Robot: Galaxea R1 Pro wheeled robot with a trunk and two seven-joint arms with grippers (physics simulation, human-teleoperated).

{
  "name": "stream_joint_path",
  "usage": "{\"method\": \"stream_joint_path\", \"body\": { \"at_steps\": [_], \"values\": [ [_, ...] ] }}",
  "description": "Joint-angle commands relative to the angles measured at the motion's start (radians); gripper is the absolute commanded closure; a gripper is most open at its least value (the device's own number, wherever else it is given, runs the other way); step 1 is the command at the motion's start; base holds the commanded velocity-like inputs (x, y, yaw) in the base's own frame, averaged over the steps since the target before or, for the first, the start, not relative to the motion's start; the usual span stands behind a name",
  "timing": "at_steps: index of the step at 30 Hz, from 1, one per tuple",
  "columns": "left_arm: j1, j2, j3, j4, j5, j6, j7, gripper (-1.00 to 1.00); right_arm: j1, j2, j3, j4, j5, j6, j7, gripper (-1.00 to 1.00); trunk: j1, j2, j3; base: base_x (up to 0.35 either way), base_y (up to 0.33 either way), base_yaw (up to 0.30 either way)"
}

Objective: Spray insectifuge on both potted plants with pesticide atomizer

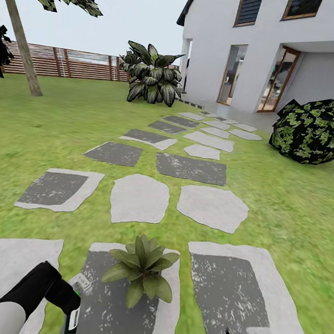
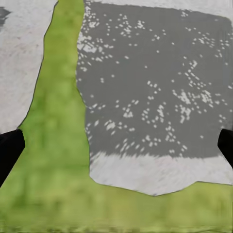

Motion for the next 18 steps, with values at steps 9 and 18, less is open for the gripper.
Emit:
{"method": "stream_joint_path", "body": {
  "at_steps": [9, 18],
  "values": [
    [-0.028, 0.014, -0.198, -0.008, -0.009, 0.184, -0.151, 1.00, 0.008, 0.001, -0.015, 0.040, 0.003, -0.005, 0.006, -1.00, 0.000, 0.000, -0.001, 0.000, 0.000, 0.000],
    [-0.133, 0.055, -0.207, -0.001, -0.152, 0.244, -0.231, 1.00, 0.014, 0.000, -0.016, 0.040, 0.003, -0.004, -0.003, -1.00, 0.000, 0.000, -0.001, 0.000, 0.000, 0.000]
  ]
}}
